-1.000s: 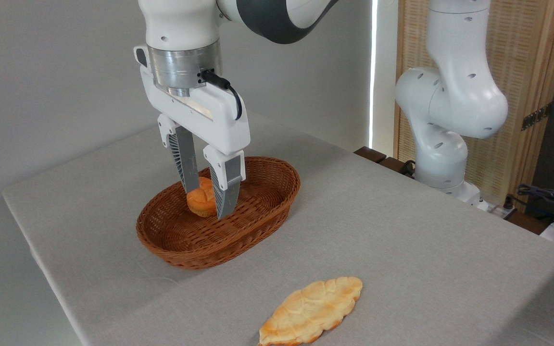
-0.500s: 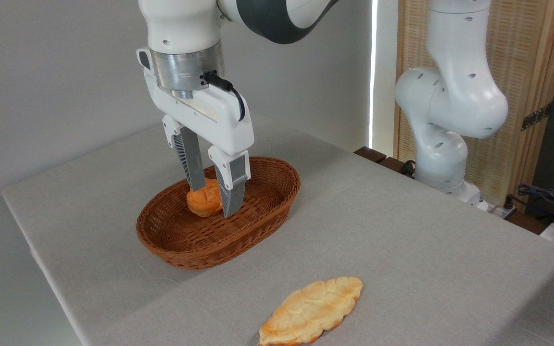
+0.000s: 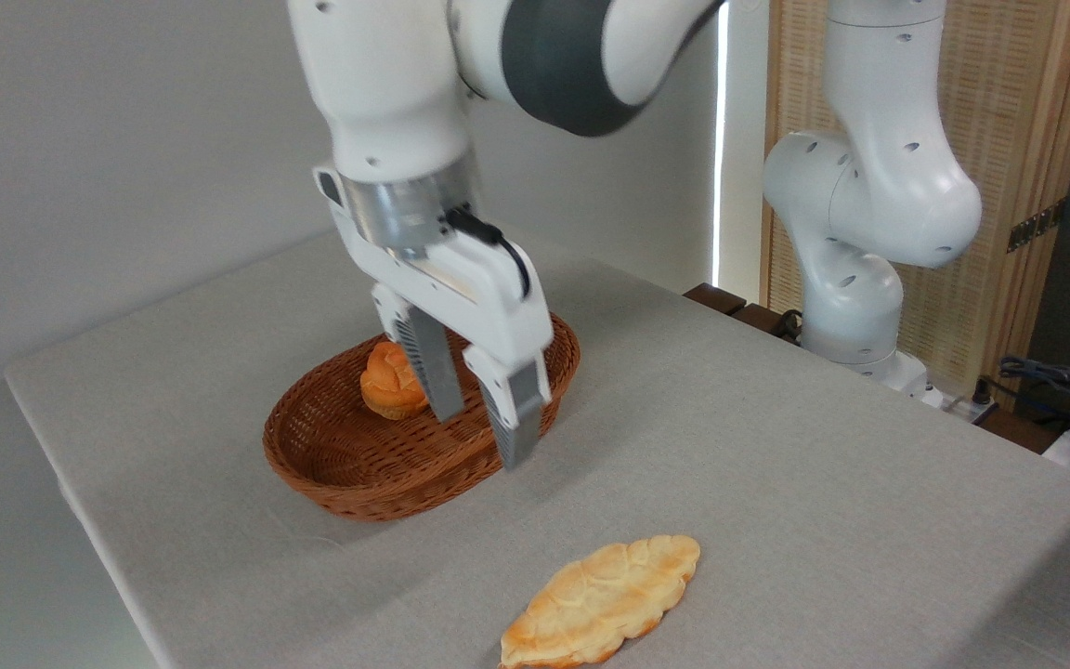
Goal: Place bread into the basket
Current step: 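Raise the gripper from the basket and move it over the golden bread slice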
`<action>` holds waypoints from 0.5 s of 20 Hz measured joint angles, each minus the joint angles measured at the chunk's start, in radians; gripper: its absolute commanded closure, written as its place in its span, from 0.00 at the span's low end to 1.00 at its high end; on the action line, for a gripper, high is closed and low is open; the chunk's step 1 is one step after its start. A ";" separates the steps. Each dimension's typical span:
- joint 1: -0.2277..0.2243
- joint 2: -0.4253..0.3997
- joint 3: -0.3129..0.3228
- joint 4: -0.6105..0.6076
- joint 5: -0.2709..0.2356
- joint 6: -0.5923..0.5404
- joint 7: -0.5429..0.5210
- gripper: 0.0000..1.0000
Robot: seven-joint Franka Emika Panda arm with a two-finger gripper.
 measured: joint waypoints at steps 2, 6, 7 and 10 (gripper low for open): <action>0.006 0.000 0.031 -0.022 0.001 0.003 0.040 0.00; 0.010 0.002 0.060 -0.080 0.029 0.090 0.064 0.00; 0.010 0.003 0.066 -0.098 0.041 0.120 0.065 0.00; 0.011 0.005 0.094 -0.153 0.068 0.193 0.100 0.00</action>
